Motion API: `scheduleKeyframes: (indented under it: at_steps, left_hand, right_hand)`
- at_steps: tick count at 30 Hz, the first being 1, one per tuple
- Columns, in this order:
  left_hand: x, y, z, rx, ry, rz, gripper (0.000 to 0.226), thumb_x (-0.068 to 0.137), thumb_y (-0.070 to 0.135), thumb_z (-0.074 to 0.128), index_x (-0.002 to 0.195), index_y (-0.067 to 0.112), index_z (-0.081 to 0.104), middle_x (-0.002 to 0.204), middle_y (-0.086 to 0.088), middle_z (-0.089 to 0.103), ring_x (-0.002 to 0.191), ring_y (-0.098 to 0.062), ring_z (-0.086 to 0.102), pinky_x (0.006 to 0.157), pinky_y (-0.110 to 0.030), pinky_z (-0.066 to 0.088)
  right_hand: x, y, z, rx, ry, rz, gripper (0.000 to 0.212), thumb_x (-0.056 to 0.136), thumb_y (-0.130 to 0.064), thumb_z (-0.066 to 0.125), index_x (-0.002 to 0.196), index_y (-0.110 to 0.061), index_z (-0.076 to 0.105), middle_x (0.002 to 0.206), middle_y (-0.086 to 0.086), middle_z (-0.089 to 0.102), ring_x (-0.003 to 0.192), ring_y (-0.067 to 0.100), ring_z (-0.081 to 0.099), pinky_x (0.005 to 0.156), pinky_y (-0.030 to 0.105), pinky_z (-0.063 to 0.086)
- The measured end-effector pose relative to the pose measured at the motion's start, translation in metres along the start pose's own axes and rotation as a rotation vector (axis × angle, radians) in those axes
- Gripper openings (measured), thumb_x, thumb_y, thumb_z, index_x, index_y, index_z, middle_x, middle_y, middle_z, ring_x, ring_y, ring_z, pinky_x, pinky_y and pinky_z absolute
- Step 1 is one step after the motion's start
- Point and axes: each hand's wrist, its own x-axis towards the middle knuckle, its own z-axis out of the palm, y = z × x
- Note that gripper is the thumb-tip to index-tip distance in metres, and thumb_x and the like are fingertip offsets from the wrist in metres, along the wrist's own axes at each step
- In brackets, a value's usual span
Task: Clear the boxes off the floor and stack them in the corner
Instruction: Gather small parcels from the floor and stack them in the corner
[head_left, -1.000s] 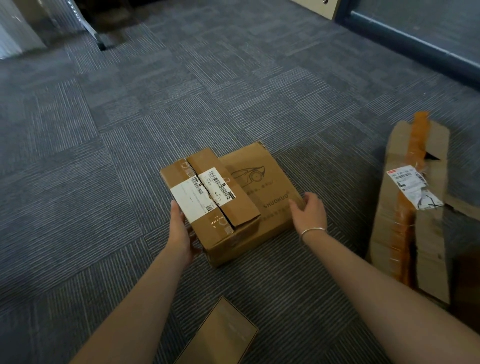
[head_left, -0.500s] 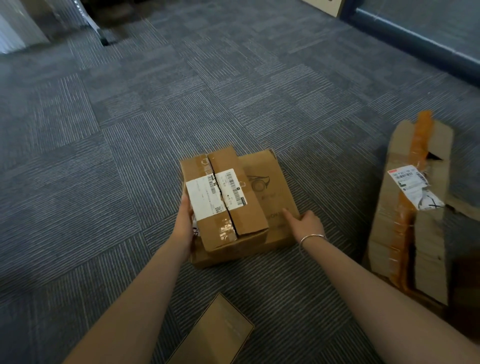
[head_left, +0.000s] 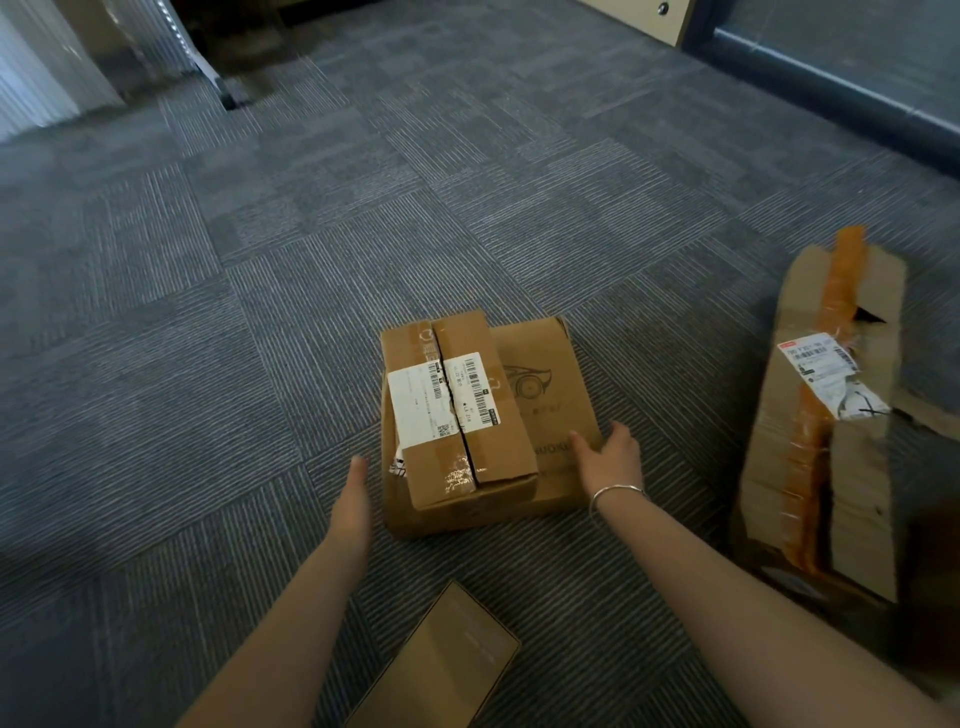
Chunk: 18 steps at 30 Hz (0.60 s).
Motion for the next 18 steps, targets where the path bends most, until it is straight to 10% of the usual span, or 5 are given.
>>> scheduleKeyframes:
  at_steps: [8, 18]
  left_hand:
    - [-0.033, -0.03, -0.008, 0.053, -0.049, -0.066, 0.062, 0.1, 0.054, 0.03, 0.142, 0.01, 0.045, 0.143, -0.017, 0.047, 0.129, -0.033, 0.046, 0.085, -0.037, 0.032]
    - [-0.032, -0.047, -0.014, 0.121, -0.1, -0.044, 0.064, 0.1, 0.057, 0.027, 0.146, 0.015, 0.04, 0.147, -0.013, 0.043, 0.132, -0.031, 0.043, 0.107, -0.044, 0.03]
  right_hand:
    - [-0.042, 0.025, 0.016, 0.074, 0.021, 0.042, 0.081, 0.089, -0.04, 0.061, 0.15, -0.007, 0.018, 0.152, 0.015, 0.026, 0.138, 0.032, 0.031, 0.114, 0.044, 0.027]
    - [-0.072, 0.039, 0.026, 0.237, 0.044, 0.113, 0.097, 0.085, -0.047, 0.065, 0.152, -0.009, 0.007, 0.156, 0.014, 0.018, 0.144, 0.029, 0.021, 0.118, 0.042, 0.02]
